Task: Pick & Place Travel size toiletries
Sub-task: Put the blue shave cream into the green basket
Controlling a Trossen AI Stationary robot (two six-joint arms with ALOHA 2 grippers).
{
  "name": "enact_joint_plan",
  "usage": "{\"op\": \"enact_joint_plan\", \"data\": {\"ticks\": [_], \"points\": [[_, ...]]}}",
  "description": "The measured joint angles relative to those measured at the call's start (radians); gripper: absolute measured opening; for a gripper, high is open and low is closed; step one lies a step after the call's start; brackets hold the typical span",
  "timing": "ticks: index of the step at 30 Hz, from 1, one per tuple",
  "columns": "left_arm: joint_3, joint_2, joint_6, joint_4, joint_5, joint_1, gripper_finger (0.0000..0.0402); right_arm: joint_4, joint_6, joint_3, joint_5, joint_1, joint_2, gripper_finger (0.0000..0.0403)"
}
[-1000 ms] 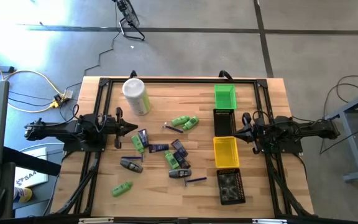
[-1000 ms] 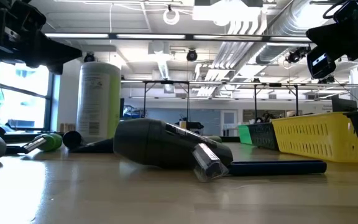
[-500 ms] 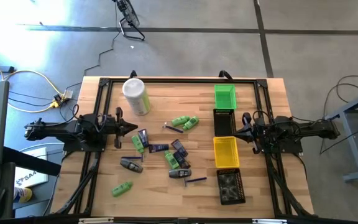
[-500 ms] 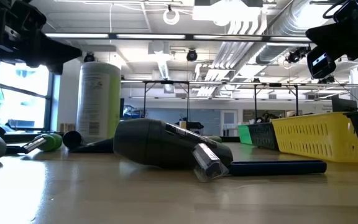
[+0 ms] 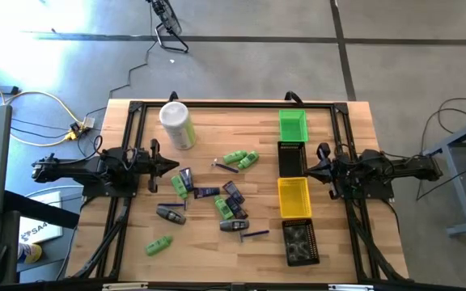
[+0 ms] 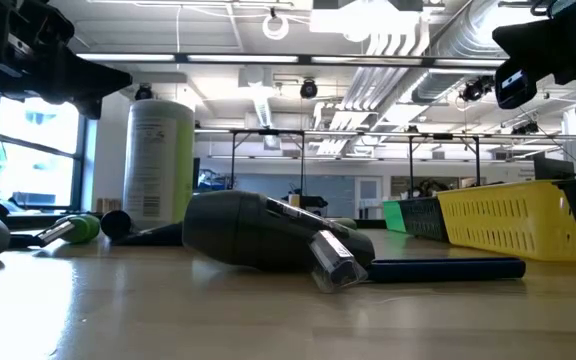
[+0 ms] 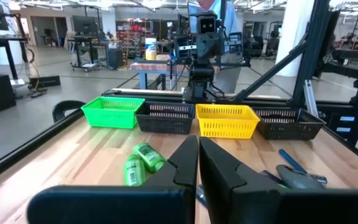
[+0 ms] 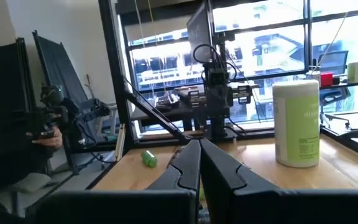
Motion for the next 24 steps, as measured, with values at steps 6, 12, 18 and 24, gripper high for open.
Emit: {"op": "enact_joint_plan", "data": {"ticks": [6,12,18,24], "points": [[0.000,0.000,-0.008,0.006,0.001,0.000,0.0012,-0.001,-0.006,0.000,0.043,0.000,0.000,0.0003],[0.000,0.000,-0.131,0.036,-0.004,0.000,0.0012,-0.001,-0.007,0.000,0.146,0.000,0.000,0.0003],[0.006,0.009,-0.129,0.073,-0.069,0.000,0.0012,-0.002,-0.007,0.000,0.177,0.000,0.000,0.0003],[0.035,0.099,-0.108,0.067,-0.110,0.000,0.0012,-0.002,-0.007,0.000,0.179,0.000,0.000,0.0003]]}}
